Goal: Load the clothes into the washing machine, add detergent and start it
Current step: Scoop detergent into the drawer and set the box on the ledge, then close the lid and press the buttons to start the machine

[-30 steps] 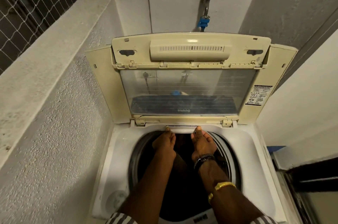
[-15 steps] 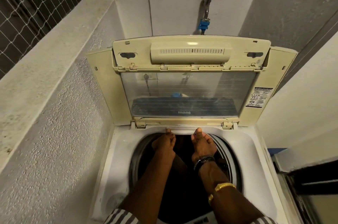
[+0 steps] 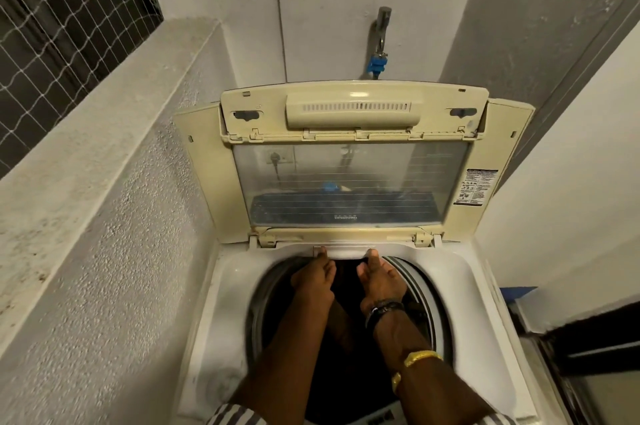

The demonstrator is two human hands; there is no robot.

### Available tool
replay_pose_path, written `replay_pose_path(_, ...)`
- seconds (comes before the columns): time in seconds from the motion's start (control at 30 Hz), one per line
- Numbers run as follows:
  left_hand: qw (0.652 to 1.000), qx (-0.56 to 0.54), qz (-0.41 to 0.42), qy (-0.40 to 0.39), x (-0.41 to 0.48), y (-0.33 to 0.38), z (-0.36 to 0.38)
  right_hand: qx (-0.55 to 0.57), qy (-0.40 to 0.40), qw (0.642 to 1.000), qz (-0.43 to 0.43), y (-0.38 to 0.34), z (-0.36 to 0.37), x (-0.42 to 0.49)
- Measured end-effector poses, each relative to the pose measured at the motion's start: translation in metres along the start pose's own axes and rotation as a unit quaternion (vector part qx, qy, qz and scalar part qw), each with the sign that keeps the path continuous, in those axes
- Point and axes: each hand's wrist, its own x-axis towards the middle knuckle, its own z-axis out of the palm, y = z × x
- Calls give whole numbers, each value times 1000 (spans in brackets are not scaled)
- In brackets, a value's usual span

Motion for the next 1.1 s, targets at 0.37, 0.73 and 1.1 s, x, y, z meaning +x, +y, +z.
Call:
replay_pose_path(0.37, 1000, 7, 4, 8, -35, -12, -6, 6, 13, 1000, -2, -5, -1, -45)
replay_pose_path(0.73, 861, 390, 323, 46, -33, -23, -41, -288, -37, 933, -212, -4, -23, -80)
replay_pose_path(1.1, 644, 531, 551, -5, -69, 2, -36, -498, -102, 687, -519, -35, -12, -104)
